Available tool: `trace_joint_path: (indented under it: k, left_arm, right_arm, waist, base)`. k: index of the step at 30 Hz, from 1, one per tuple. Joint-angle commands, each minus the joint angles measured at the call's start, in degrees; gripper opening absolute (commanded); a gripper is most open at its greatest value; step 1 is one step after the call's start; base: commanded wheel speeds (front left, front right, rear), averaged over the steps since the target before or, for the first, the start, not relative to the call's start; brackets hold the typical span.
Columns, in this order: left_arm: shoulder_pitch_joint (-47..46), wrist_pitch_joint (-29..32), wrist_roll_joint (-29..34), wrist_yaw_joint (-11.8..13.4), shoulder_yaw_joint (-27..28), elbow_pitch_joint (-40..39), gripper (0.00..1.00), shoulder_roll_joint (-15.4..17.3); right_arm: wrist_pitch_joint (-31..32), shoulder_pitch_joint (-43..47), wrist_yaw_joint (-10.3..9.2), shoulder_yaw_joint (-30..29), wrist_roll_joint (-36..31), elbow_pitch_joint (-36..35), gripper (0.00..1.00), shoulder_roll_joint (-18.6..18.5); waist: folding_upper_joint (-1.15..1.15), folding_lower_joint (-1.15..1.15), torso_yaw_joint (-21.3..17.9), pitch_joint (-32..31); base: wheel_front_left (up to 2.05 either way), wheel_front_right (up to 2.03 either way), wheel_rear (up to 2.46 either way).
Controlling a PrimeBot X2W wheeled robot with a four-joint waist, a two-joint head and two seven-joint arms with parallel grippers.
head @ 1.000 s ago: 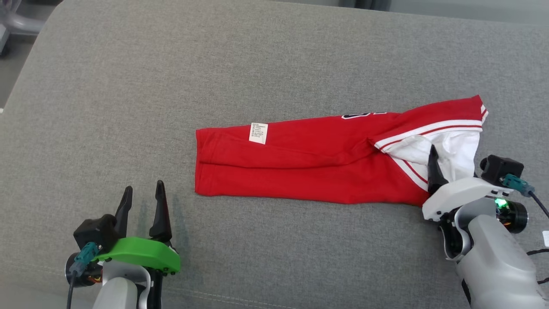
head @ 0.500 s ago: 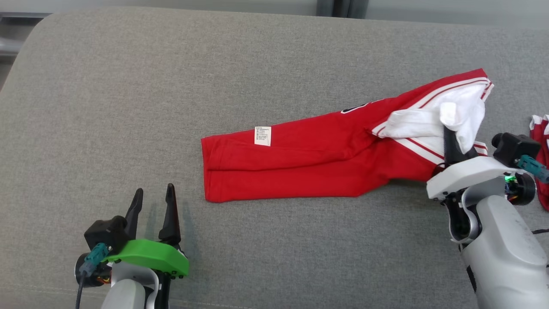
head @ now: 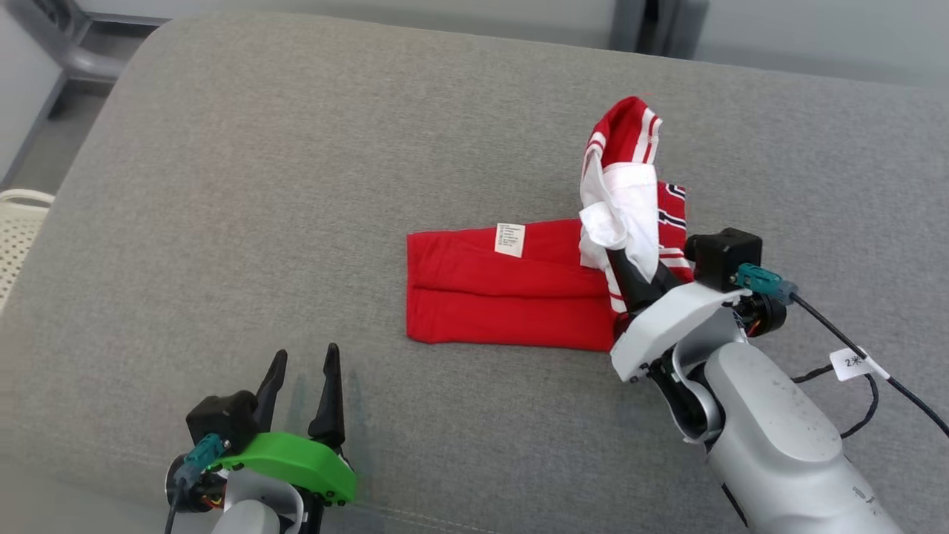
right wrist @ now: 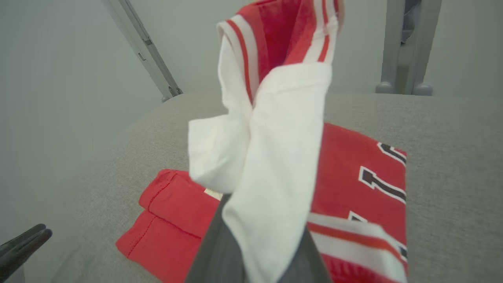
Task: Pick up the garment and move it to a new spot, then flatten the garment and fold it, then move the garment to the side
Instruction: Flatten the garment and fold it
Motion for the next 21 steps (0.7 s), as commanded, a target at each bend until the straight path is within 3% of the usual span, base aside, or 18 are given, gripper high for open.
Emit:
trace_joint_path:
  k: [1,8,10,17,21]
  left_arm:
    - [1.01,0.02,-0.35,0.18,-0.24,0.06,1.0,0.21]
    - [1.85,0.03,-0.55,0.88,-0.17,-0.04,1.0,0.17]
    - [1.93,0.03,-0.86,1.04,-0.28,-0.18,1.0,0.17]
    - [1.76,0.03,-0.74,1.77,0.14,-1.66,1.0,0.18]
    - [1.25,0.03,1.12,1.94,0.67,-2.61,1.0,0.17]
  right_arm:
    - [0.54,-0.59,-0.02,0.41,-0.77,1.16,0.0,0.1]
    - [1.03,-3.3,-0.02,0.78,-3.51,7.91,0.0,2.52]
    - [0.46,-4.14,-0.02,0.99,-3.05,9.08,1.0,2.93]
    - [-4.22,-4.54,-0.02,-0.36,-1.96,9.15,1.0,3.04]
    - [-5.26,-2.49,-0.02,-6.97,-5.09,8.46,1.0,3.12]
  waist:
    - [0.0,0.0,5.72,-0.92]
    - [0.0,0.0,12.24,-0.71]
    - [0.0,0.0,12.92,-0.65]
    - [0.0,0.0,10.0,-1.3]
    - [0.0,0.0,5.68,-1.68]
  base:
    - [0.0,0.0,0.0]
    - [0.0,0.0,0.0]
    - [0.0,0.0,0.0]
    - [0.0,0.0,0.0]
    - [0.0,0.0,0.0]
